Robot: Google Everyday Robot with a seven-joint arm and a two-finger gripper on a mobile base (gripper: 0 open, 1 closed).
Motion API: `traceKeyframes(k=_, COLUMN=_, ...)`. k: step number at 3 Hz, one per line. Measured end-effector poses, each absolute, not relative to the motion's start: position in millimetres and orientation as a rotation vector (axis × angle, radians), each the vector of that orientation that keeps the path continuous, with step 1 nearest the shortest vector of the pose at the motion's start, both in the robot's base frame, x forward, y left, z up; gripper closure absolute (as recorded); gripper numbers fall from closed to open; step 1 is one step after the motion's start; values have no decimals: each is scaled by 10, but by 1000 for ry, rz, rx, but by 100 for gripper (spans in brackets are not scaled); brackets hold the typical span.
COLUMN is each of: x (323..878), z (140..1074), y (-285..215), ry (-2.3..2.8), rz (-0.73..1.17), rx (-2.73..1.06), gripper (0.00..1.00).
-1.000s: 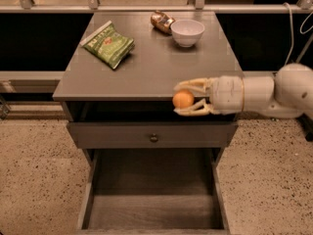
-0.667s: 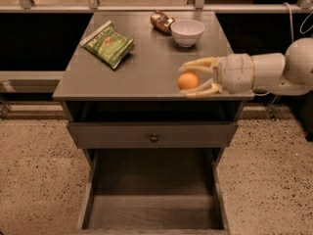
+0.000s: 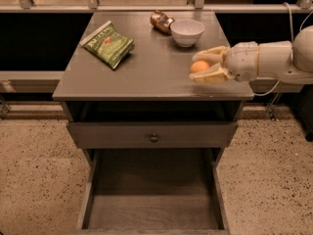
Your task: Pick orange from middle drawer and place on counter
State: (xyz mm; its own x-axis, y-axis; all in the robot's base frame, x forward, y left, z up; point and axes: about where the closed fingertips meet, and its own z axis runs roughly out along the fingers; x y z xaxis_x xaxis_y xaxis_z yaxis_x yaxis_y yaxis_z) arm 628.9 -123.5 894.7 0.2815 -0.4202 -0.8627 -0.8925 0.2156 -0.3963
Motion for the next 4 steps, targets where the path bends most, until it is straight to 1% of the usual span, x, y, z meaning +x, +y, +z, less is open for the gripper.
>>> traceKeyframes(k=1, x=6655, z=8600, y=-1239, ry=1527, rz=559, rx=-1235, gripper=100)
traceKeyframes(k=3, x=6683, z=8590, y=-1193, ry=1554, rz=587, rx=-1204, gripper=50)
traceKeyframes(k=4, x=6684, z=8580, y=-1150, ry=1552, rz=593, rx=-1209, gripper=18)
